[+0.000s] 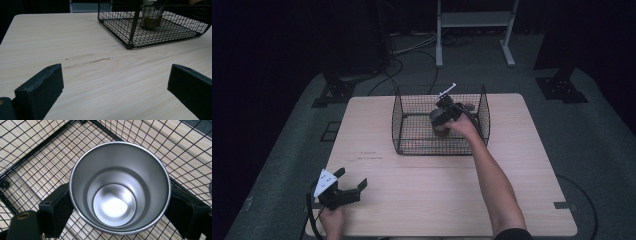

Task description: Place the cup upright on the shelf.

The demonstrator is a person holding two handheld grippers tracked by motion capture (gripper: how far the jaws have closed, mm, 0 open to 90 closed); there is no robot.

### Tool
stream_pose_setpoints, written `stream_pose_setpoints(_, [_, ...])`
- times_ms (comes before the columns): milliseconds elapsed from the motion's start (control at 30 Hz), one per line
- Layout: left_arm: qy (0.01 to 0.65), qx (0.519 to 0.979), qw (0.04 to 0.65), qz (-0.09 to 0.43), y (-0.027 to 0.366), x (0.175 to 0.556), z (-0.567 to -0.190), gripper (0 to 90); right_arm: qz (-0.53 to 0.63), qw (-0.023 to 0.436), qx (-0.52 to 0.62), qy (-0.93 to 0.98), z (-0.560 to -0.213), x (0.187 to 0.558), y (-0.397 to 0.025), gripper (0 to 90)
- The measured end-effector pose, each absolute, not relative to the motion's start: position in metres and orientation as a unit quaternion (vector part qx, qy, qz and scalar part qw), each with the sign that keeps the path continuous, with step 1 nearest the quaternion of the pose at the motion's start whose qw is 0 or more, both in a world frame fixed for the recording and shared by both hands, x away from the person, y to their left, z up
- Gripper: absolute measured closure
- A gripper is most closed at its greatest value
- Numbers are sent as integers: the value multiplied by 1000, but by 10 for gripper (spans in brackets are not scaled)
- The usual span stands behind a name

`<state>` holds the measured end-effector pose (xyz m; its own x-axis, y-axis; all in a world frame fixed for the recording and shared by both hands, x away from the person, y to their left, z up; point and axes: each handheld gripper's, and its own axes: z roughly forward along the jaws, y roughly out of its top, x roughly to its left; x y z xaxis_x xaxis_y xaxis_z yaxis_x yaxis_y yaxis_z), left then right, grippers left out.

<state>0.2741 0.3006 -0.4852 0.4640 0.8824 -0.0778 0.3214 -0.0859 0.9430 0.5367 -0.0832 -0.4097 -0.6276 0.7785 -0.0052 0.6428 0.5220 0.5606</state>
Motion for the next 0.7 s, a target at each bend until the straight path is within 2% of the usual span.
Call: stream_pose_setpoints(700, [442,683,513,273,300,274,-485,0,281,128,415,856,-403,534,-84,96])
